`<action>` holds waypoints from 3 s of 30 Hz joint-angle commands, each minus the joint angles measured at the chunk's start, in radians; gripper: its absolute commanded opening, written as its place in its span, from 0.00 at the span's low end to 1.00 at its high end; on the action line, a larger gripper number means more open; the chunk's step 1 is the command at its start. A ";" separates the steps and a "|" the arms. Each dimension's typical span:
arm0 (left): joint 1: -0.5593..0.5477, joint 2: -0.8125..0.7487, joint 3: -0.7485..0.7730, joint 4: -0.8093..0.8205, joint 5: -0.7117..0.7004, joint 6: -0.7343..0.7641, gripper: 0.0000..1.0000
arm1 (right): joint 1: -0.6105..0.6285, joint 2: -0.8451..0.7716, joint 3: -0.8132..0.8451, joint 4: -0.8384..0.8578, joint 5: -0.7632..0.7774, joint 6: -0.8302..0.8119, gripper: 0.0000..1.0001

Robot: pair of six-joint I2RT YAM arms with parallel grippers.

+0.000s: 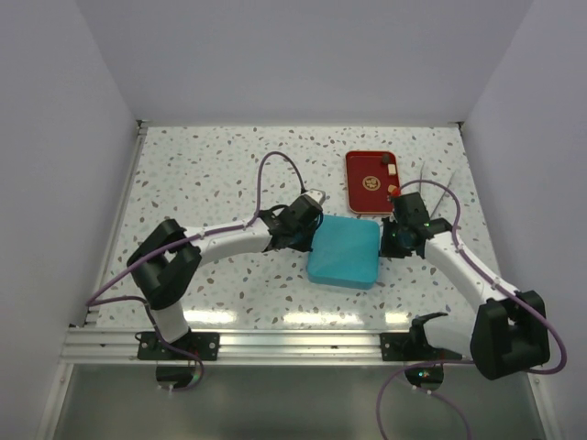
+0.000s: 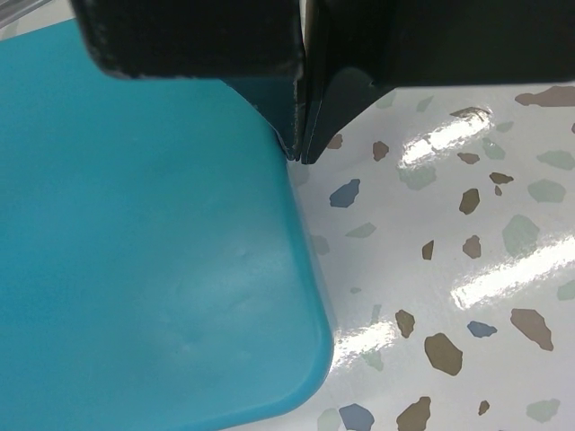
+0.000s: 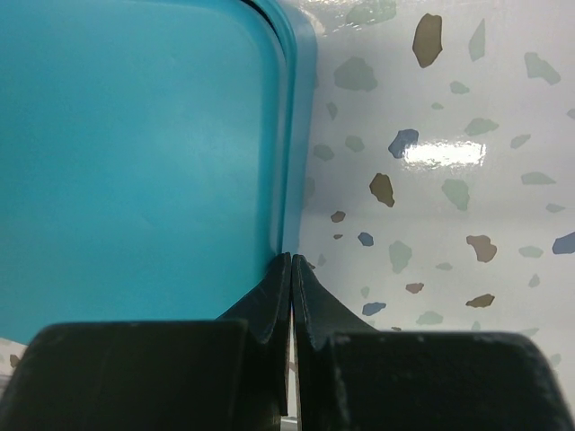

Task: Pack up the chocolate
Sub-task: Close the box lid on the packing box.

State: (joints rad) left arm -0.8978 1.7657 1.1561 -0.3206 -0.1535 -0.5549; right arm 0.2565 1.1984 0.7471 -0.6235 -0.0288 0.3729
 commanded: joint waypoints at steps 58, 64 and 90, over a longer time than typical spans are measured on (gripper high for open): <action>0.094 -0.078 0.022 0.038 -0.103 0.032 0.08 | 0.015 -0.011 0.081 0.073 -0.042 -0.002 0.00; 0.089 -0.135 0.016 0.086 -0.106 0.050 0.05 | 0.017 0.053 0.077 0.108 -0.030 -0.003 0.00; 0.051 0.018 0.099 0.229 0.052 0.095 0.02 | 0.044 0.185 0.113 0.128 0.066 -0.003 0.00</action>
State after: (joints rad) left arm -0.8448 1.7729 1.2034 -0.1383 -0.1032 -0.4850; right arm 0.2955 1.3449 0.8635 -0.4469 -0.0162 0.3679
